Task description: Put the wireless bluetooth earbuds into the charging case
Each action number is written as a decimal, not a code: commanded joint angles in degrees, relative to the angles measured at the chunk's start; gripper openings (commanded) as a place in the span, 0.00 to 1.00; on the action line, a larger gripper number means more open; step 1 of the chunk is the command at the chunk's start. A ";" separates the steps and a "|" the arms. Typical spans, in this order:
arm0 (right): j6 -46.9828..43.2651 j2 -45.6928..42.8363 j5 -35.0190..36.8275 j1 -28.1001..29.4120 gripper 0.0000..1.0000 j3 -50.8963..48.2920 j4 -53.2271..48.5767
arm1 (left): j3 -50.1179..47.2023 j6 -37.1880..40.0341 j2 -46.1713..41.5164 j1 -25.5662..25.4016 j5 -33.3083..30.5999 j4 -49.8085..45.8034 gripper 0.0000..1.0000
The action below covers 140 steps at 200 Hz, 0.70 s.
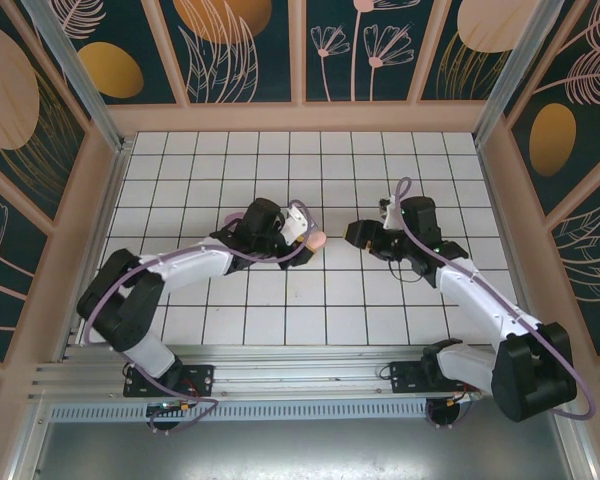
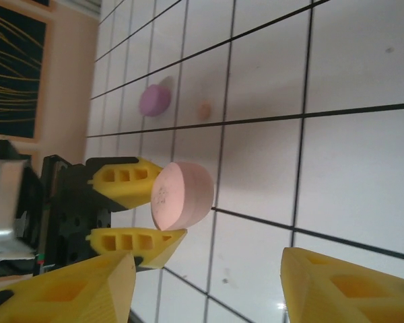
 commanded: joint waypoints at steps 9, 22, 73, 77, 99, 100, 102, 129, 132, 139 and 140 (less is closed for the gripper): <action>4.54 -1.27 -1.69 4.08 0.62 4.62 -2.51 | -2.12 -2.06 -5.58 -0.43 3.99 -2.42 0.29; 4.70 -0.97 -0.19 6.48 0.63 5.78 -2.99 | -3.00 -2.55 -8.05 -0.39 4.38 -2.01 0.29; 5.03 1.98 1.79 13.03 0.65 9.27 -3.39 | -2.79 -4.07 -12.98 -0.39 8.80 -3.52 0.29; 4.99 2.21 2.00 13.20 0.65 9.37 -3.63 | -2.79 -4.24 -13.17 -0.40 9.18 -3.61 0.29; 4.99 2.27 3.20 13.56 0.65 9.77 -5.11 | -2.88 -5.13 -14.63 -0.44 10.58 -3.63 0.29; 4.99 2.27 3.20 13.55 0.65 9.80 -5.11 | -2.92 -5.18 -14.72 -0.41 10.61 -3.63 0.29; 5.05 2.16 3.20 13.57 0.65 9.78 -5.11 | -2.95 -5.27 -14.77 -0.43 10.70 -3.63 0.29; 6.16 1.45 2.55 13.68 0.65 9.17 -3.82 | -3.23 -6.26 -16.28 -0.42 11.98 -3.55 0.29; 6.26 1.43 2.38 13.78 0.65 9.07 -3.61 | -3.25 -6.29 -16.43 -0.46 12.09 -3.55 0.29; 6.55 1.40 1.88 13.87 0.64 8.96 -3.22 | -3.23 -6.39 -16.68 -0.40 12.22 -3.55 0.29; 6.60 1.44 1.84 13.88 0.64 8.95 -3.19 | -3.23 -6.38 -16.76 -0.43 12.22 -3.55 0.29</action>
